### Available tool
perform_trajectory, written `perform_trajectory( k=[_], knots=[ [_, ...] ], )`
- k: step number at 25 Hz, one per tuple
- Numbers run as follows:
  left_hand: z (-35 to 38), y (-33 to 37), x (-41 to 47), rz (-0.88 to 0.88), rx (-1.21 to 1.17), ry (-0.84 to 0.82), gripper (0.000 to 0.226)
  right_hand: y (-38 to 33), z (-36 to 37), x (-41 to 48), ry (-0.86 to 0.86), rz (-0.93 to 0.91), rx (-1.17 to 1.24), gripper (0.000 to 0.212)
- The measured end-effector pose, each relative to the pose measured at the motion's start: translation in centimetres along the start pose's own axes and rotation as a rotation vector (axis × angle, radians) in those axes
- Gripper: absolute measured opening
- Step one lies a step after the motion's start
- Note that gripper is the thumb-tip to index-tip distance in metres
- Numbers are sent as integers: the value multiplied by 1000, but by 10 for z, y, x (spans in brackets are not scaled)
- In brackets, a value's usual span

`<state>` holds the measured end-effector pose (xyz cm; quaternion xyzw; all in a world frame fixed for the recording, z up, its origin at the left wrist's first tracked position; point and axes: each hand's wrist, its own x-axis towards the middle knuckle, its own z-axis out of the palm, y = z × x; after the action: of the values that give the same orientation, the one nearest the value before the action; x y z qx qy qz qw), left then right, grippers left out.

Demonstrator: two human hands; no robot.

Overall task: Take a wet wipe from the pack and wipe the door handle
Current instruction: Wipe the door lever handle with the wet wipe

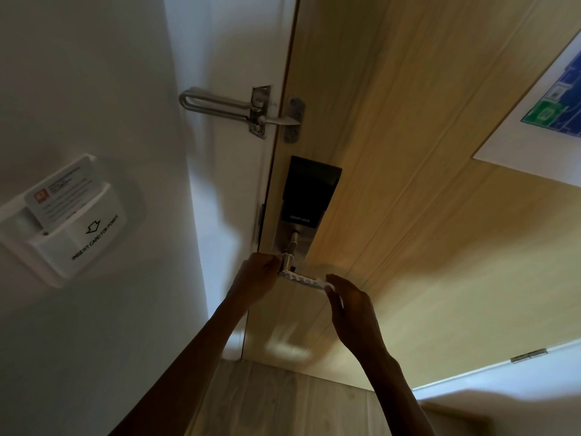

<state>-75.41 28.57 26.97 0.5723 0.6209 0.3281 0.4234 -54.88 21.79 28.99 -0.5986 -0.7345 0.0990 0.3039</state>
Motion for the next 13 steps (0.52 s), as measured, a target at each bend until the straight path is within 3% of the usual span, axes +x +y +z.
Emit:
perform_trajectory(
  k=[5, 9, 13],
  knots=[
    [-1, -1, 1, -13, -81, -19, 45, -10, 3, 3, 56, 93, 66, 28],
    [-10, 5, 7, -75, -167, -67, 36, -19, 10, 14, 195, 168, 151, 26],
    [-14, 9, 10, -92, -174, -103, 34, -21, 29, -11, 13, 33, -19, 33]
  ],
)
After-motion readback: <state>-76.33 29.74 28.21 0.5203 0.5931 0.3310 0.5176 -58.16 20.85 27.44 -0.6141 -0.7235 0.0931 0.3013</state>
